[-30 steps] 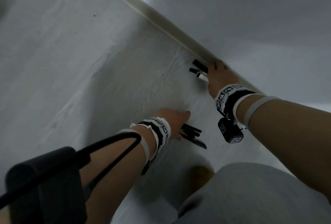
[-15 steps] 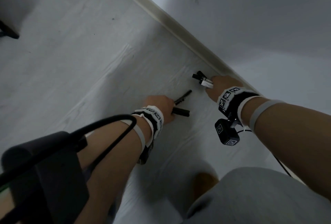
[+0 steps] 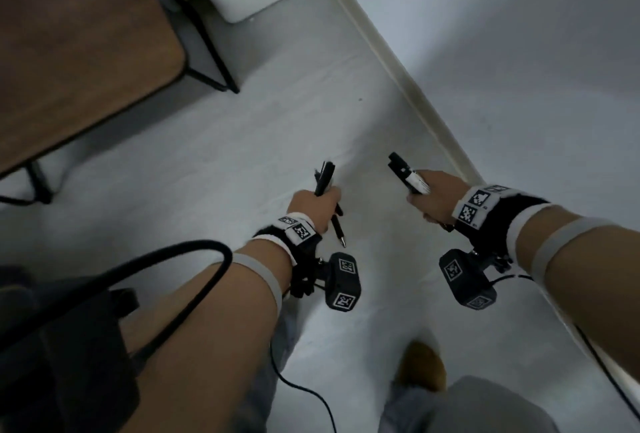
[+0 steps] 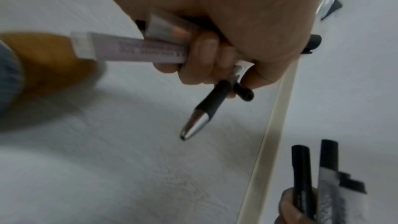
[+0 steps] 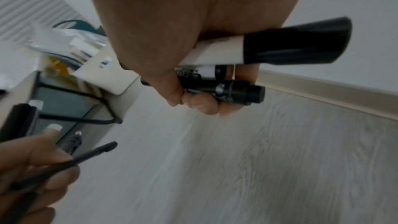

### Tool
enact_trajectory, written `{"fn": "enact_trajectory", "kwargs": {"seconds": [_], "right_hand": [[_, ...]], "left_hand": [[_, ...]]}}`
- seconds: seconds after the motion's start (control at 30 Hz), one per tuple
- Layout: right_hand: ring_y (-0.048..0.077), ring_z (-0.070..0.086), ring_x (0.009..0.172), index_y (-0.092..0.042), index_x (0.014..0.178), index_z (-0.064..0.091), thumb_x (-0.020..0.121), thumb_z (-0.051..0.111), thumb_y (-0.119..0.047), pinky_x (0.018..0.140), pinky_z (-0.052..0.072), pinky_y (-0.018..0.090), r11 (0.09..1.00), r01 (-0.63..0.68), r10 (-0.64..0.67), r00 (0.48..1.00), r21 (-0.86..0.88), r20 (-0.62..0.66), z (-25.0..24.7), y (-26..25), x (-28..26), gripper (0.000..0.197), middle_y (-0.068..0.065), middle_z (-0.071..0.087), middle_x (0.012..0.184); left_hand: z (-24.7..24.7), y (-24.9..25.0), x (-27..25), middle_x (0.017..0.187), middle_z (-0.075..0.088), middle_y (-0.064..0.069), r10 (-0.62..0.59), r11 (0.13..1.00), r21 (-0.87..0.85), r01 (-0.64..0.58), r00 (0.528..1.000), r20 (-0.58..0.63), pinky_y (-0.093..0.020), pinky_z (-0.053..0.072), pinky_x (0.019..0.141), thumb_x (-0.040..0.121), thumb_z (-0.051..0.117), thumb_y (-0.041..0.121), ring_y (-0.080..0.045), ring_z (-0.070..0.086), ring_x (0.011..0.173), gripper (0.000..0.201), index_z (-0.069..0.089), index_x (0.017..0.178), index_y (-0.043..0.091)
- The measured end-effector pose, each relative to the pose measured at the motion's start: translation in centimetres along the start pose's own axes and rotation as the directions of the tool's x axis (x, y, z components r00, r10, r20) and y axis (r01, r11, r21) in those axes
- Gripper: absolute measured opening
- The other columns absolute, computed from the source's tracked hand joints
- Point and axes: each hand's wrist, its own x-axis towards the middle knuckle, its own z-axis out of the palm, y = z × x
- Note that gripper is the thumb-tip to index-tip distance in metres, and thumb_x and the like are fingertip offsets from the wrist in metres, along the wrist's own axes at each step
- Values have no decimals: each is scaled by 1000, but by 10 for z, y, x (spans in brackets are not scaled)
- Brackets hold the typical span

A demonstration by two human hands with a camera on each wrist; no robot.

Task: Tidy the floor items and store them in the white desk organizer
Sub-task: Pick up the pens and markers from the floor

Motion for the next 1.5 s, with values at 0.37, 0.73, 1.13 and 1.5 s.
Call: {"fn": "enact_trajectory", "kwargs": {"seconds": [0.37, 0.73, 1.13, 1.5], "right_hand": [[27, 56, 52, -20, 82, 48, 90, 52, -15, 49, 51, 35, 966, 242, -222, 958, -93, 183, -35, -205, -208, 11, 7, 55, 68], [24, 57, 48, -16, 80, 53, 91, 51, -9, 55, 50, 35, 737, 660, -560, 716, -145, 416, 3, -446, -491, 14, 9, 61, 62], [19, 51, 44, -13, 87, 47, 99, 46, -11, 38, 42, 22, 371, 898, -447, 397, -238, 802, 220, -575, -690, 12, 7, 53, 62], [23, 55, 45, -12, 81, 49, 91, 47, -2, 46, 47, 29, 331, 895, -243, 387, -298, 890, 424, -590, -747, 15, 11, 57, 63]], "left_hand": [[-203, -15, -269, 48, 53, -2, -197, 914, -401, 65, 934, -297, -18, 31, 38, 85, 62, 21, -16, 38, 32, 24, 72, 71, 3], [-289, -125, -624, 56, 57, -2, -325, 717, -675, -175, 773, -545, -21, 39, 45, 91, 67, 26, -17, 46, 42, 25, 70, 71, 12], [-342, -293, -796, 66, 59, -3, -508, 579, -757, -304, 592, -626, -22, 43, 52, 90, 65, 47, -16, 53, 52, 34, 67, 89, 13], [-341, -462, -835, 50, 53, 0, -722, 255, -901, -351, 550, -419, -21, 34, 39, 85, 69, 33, -18, 44, 38, 29, 71, 81, 5]]}}
